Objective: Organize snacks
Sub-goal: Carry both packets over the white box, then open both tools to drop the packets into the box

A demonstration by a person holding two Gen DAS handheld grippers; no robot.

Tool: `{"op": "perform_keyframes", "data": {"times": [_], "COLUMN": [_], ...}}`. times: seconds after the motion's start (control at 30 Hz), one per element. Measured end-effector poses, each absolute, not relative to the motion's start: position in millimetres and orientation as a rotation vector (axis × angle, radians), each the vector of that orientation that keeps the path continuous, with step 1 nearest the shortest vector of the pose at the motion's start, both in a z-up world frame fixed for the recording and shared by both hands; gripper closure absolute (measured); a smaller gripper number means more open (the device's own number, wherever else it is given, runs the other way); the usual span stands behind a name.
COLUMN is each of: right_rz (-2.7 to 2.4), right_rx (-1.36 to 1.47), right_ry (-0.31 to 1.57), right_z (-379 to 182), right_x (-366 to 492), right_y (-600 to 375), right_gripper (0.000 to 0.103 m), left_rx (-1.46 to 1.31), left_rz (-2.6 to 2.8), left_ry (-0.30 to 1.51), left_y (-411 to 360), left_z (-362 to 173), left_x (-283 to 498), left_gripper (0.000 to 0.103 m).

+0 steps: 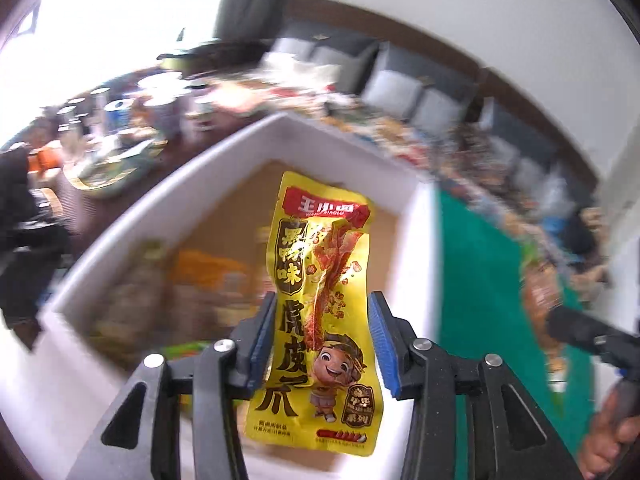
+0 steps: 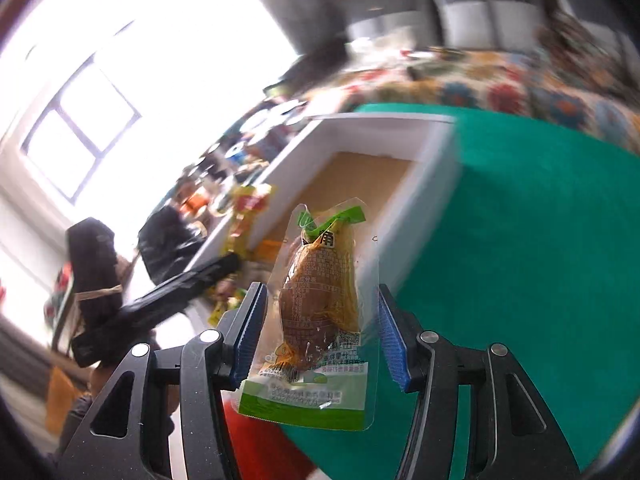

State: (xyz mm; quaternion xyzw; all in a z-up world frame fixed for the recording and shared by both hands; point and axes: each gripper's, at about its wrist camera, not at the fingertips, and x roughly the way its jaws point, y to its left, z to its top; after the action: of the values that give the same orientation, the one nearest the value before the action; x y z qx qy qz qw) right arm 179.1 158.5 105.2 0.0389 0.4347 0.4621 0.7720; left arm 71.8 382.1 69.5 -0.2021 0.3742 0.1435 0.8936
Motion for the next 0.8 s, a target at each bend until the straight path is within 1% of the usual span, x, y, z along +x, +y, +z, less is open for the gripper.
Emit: {"op": "perform_keyframes", "data": {"times": [0.03, 0.07, 0.1, 0.13, 0.17, 0.2, 0.27, 0.4, 0.43, 0.47, 0.5, 0.53, 0.7, 0.8], "right_rz": [1.020, 1.038, 1.055, 1.065, 1.065, 1.058, 1.045, 1.000, 0.985, 0.969, 0.957, 0.942, 0.899, 0.877], "right_rx": [0.071, 0.066, 0.057, 0.046, 0.036, 0.019, -0.001, -0.052, -0.070, -0.089, -0.101, -0.122, -0.242, -0.294], "right_ry": [0.944, 0.951, 0.966, 0.995, 1.020, 1.053, 1.080, 0.997, 0.976, 0.949, 0.929, 0.900, 0.845, 0.828], "right_z": [101.9, 96.7, 88.6, 78.5, 70.2, 60.3, 52.0, 67.4, 73.3, 80.2, 88.1, 94.2, 109.0, 110.5], "right_x": [175.1, 172.8, 169.1, 165.9, 163.6, 161.6, 155.4, 162.7, 163.3, 162.2, 167.0, 162.7, 148.1, 135.7], "right_y": [179.3, 194.6, 212.2, 227.0, 231.0, 235.5, 237.3, 220.1, 214.8, 209.5, 201.9, 198.2, 195.8, 196.1], "right_gripper": [0.042, 0.040, 0.037, 0.031, 0.029, 0.029, 0.029, 0.029, 0.028, 0.026, 0.023, 0.022, 0.022, 0.022], "left_rx": [-0.412, -0.412, -0.417, -0.421, -0.419, -0.411, -0.366, -0.241, -0.216, -0.204, -0.200, -0.205, -0.274, -0.282], "left_rz": [0.336, 0.359, 0.372, 0.384, 0.397, 0.406, 0.426, 0.486, 0.507, 0.527, 0.547, 0.559, 0.646, 0.684], "left_ry": [0.795, 0.809, 0.818, 0.818, 0.812, 0.802, 0.777, 0.757, 0.746, 0.741, 0.739, 0.729, 0.650, 0.672], "left_y": [391.7, 396.0, 399.7, 402.4, 403.4, 401.9, 396.5, 376.5, 372.1, 367.7, 364.1, 361.0, 359.3, 361.5], "left_z": [61.0, 51.9, 46.7, 42.6, 40.2, 40.2, 43.9, 58.5, 64.3, 70.4, 74.9, 81.0, 100.6, 104.6], "left_x": [69.2, 66.7, 64.8, 61.3, 56.0, 52.1, 36.8, 27.8, 25.7, 24.8, 22.1, 18.8, -4.3, -8.6], "left_gripper": [0.053, 0.046, 0.042, 0.031, 0.022, 0.020, 0.017, 0.014, 0.012, 0.007, 0.004, 0.002, 0.001, 0.001]}}
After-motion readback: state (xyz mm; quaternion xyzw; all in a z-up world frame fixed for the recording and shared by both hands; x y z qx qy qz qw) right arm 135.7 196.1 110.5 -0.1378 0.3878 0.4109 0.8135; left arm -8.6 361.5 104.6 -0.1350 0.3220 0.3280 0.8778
